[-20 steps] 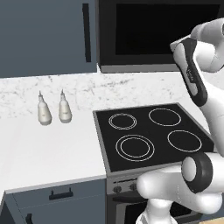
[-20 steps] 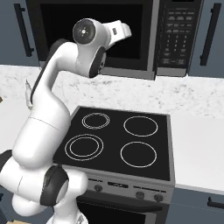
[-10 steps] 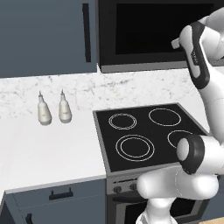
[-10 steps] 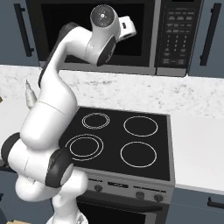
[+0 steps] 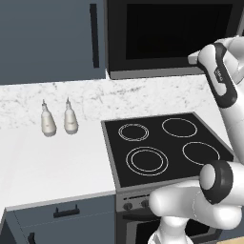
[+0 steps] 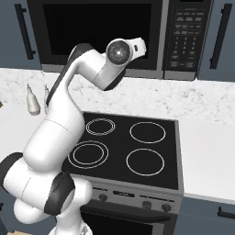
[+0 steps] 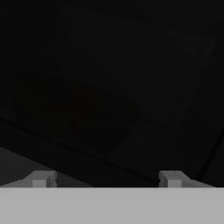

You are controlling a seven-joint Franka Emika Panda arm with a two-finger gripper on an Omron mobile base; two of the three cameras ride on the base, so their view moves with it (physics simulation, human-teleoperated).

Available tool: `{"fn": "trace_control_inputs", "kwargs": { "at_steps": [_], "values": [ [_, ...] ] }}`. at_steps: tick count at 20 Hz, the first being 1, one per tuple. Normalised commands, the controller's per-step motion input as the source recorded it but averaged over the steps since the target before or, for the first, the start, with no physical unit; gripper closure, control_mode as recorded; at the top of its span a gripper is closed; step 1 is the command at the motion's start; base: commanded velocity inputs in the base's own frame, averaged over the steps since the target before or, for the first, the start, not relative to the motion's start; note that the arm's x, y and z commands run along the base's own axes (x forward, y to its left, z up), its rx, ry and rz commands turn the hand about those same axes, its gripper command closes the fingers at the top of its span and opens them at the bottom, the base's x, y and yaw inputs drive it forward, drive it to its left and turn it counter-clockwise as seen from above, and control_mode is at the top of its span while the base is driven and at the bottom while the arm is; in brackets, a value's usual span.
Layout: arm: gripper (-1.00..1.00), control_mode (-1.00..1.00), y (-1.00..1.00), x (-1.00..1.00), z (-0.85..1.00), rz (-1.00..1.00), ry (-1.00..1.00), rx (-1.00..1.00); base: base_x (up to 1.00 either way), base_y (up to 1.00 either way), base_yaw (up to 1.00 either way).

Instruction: Open the microwave, place the bowl with waffle inside the microwave, then close the microwave door and turn it on.

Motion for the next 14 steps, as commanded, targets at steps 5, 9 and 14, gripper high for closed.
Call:
{"fn": "trace_control_inputs", "kwargs": {
  "at_steps": [5, 9, 14],
  "values": [
    [-1.00, -1.00, -0.34, -0.35, 0.18, 0.00, 0.00, 0.04, 0.00, 0.00, 0.00],
    [-1.00, -1.00, -0.64, -0.66, 0.18, 0.00, 0.00, 0.16, 0.00, 0.00, 0.00],
    [-1.00, -1.00, -0.87, -0.75, 0.03, 0.00, -0.11, 0.22, 0.00, 0.00, 0.00]
  ]
}}
